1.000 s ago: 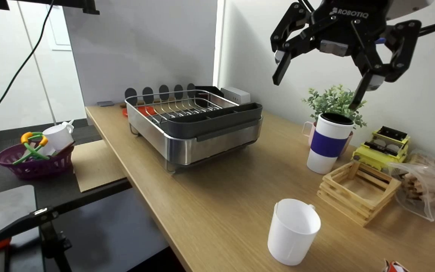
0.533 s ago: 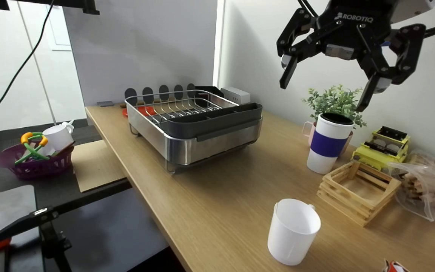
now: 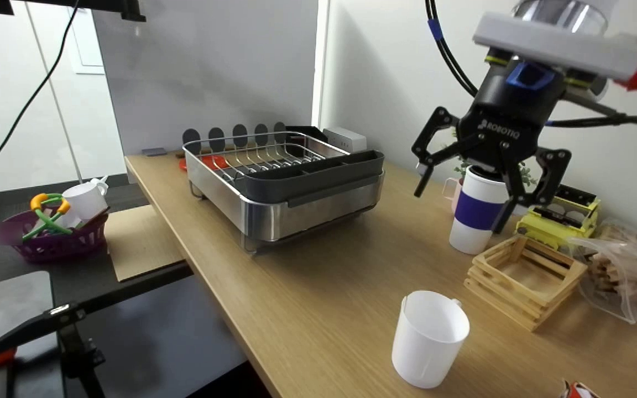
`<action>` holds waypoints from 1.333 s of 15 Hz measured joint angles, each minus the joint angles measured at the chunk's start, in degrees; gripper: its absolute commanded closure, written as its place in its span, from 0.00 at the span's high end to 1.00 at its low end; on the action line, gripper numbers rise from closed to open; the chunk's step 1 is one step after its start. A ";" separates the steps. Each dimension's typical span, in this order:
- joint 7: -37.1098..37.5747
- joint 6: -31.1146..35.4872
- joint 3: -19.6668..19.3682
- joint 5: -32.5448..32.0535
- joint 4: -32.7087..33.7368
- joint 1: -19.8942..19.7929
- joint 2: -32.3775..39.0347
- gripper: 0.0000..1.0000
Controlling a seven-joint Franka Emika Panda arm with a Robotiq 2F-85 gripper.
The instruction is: Put the mug into the plate dryer
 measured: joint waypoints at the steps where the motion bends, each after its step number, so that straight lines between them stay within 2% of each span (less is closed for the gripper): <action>1: -0.58 2.61 0.38 1.74 -0.79 -0.61 0.86 1.00; 6: -1.35 8.59 0.92 5.41 -5.33 -2.37 2.47 1.00; 16: -0.76 9.43 1.35 5.38 -7.45 -2.25 2.49 1.00; 20: -0.73 15.74 1.63 5.37 -10.85 -1.82 1.80 1.00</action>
